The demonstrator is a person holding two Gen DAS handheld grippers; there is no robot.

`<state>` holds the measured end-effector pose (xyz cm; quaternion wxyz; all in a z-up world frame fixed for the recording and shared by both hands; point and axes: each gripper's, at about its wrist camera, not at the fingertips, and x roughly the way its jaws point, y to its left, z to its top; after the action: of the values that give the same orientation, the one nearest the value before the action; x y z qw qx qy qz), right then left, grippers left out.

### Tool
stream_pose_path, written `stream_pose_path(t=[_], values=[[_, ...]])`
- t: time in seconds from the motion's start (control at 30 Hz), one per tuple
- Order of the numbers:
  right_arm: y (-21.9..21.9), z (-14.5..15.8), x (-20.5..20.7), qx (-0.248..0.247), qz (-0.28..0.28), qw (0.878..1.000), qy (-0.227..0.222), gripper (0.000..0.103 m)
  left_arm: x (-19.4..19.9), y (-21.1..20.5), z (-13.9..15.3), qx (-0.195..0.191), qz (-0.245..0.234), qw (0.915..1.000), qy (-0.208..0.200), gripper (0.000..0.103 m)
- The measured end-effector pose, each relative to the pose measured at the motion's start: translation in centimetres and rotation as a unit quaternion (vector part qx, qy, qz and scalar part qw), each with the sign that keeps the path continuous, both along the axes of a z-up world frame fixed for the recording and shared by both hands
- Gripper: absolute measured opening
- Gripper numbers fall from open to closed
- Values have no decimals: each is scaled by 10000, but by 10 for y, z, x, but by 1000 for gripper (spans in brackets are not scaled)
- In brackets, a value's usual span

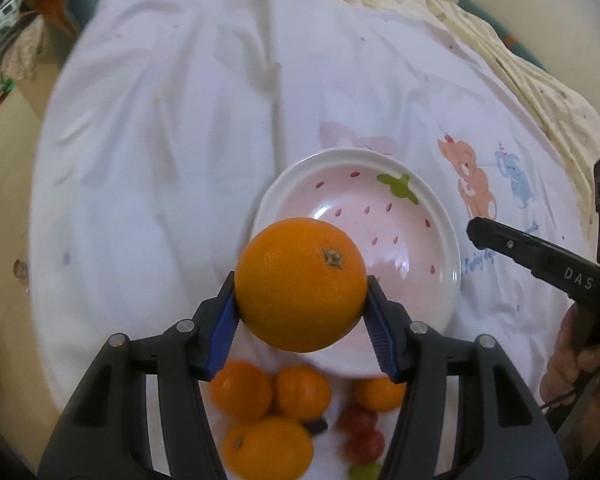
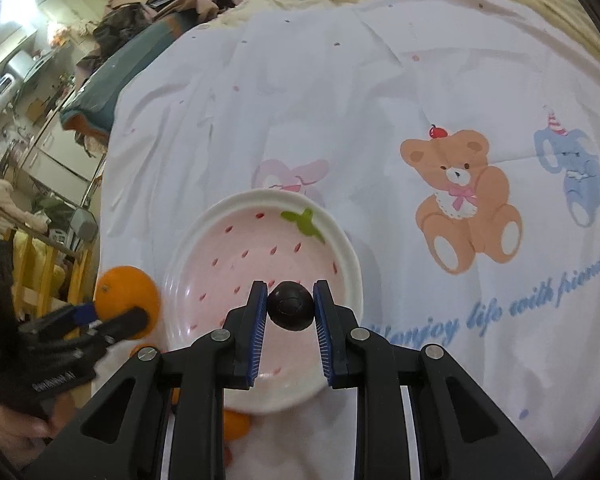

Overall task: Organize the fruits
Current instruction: 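Lower the orange onto the pink plate with the left tool while the right tool releases the plum onto it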

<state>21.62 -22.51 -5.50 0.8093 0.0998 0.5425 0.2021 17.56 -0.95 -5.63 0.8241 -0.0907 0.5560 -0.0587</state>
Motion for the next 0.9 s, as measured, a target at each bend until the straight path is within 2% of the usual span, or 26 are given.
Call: stream_pose_path(t=[0.2,0.4,0.7,0.9], values=[[1,-31,26,205,-93,9990,375,25,28,-15,-23,-51,-207,9998,55,54],[5,-41,38,384,-141,9978,530,26,44,-25,-43,-114,-328,9991,254,55],[2,-57,46,748,-233,9936,809,28,48,-21,-47,-270,-251,9988,319,58],[0,-53,47,799,-255,9938,731,28,48,-26,-45,-106,-326,9988,360,62]])
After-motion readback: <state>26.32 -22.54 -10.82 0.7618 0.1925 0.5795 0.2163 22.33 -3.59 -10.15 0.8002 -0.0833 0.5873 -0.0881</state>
